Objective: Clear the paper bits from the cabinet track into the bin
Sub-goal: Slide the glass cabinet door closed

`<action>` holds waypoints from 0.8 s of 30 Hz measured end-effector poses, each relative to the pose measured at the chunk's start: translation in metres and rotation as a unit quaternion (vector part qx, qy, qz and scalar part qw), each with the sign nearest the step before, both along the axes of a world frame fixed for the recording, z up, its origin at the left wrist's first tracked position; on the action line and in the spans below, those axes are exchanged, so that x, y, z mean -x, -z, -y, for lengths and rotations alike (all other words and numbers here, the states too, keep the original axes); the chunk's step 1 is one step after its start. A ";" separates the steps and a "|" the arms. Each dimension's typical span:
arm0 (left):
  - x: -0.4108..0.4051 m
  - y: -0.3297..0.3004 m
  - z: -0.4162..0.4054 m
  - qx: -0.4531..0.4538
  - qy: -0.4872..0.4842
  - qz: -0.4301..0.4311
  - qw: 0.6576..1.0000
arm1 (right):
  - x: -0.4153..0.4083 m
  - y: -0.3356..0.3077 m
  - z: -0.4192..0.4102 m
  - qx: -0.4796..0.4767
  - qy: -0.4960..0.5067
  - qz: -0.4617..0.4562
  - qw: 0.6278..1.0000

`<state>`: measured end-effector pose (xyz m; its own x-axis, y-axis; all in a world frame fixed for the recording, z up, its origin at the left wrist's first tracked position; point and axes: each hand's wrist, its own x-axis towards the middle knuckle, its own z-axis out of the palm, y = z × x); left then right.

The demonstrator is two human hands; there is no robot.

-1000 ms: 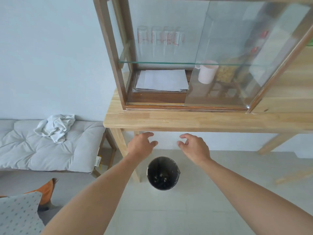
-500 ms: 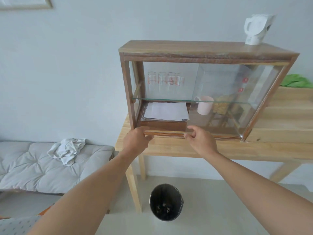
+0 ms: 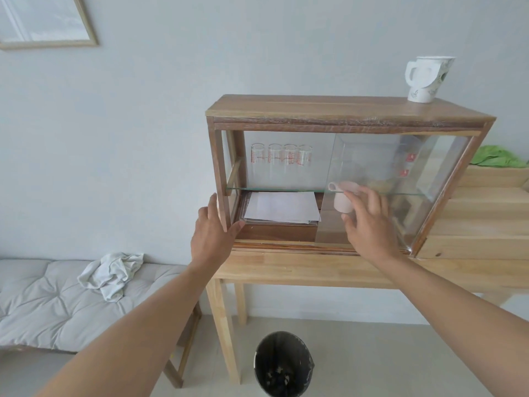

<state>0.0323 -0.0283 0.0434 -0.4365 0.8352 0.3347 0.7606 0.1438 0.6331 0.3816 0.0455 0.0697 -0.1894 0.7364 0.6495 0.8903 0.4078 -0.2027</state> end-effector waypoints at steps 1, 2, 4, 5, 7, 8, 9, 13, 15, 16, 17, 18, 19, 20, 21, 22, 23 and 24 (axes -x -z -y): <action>0.000 0.001 -0.002 0.004 0.003 -0.001 1.000 | -0.005 -0.002 -0.003 -0.022 0.010 0.036 0.999; 0.001 0.001 -0.004 0.009 0.010 -0.004 1.000 | -0.009 -0.004 -0.006 -0.029 0.020 0.070 0.997; 0.003 0.003 -0.008 0.021 0.031 -0.009 0.999 | -0.016 -0.005 -0.012 -0.033 0.035 0.131 0.990; 0.004 0.004 -0.010 0.024 0.040 -0.011 0.999 | -0.018 -0.005 -0.015 -0.037 0.043 0.158 0.986; 0.004 0.006 -0.012 0.030 0.053 -0.013 0.998 | -0.023 -0.006 -0.021 -0.048 0.057 0.200 0.977; 0.003 0.008 -0.013 0.032 0.058 -0.010 0.998 | -0.024 -0.007 -0.024 -0.055 0.062 0.215 0.973; 0.003 0.010 -0.014 0.033 0.061 -0.005 0.998 | -0.025 -0.008 -0.027 -0.062 0.067 0.228 0.969; 0.004 0.015 -0.016 0.035 0.066 0.004 0.997 | -0.027 -0.007 -0.041 -0.089 0.073 0.274 0.955; 0.008 0.017 -0.017 0.038 0.071 -0.002 0.997 | -0.029 -0.005 -0.047 -0.097 0.072 0.285 0.951; 0.010 0.017 -0.018 0.039 0.074 -0.007 0.996 | -0.030 -0.005 -0.050 -0.100 0.072 0.289 0.949; 0.011 0.018 -0.018 0.040 0.076 -0.014 0.996 | -0.030 -0.004 -0.052 -0.105 0.072 0.292 0.948; 0.013 0.019 -0.018 0.041 0.078 -0.019 0.996 | -0.028 -0.004 -0.053 -0.108 0.071 0.295 0.947; 0.014 0.019 -0.018 0.041 0.079 -0.022 0.996 | -0.026 -0.004 -0.054 -0.111 0.069 0.297 0.946; 0.014 0.019 -0.018 0.042 0.079 -0.024 0.996 | -0.022 -0.004 -0.054 -0.112 0.065 0.298 0.946; 0.014 0.019 -0.018 0.042 0.080 -0.026 0.996 | -0.018 -0.004 -0.054 -0.112 0.061 0.301 0.945; 0.014 0.019 -0.018 0.042 0.080 -0.026 0.996 | -0.013 -0.005 -0.055 -0.113 0.057 0.305 0.944; 0.013 0.020 -0.018 0.041 0.080 -0.025 0.996 | -0.007 -0.006 -0.055 -0.114 0.052 0.310 0.942; 0.013 0.020 -0.018 0.040 0.080 -0.021 0.996 | 0.000 -0.006 -0.056 -0.115 0.047 0.313 0.941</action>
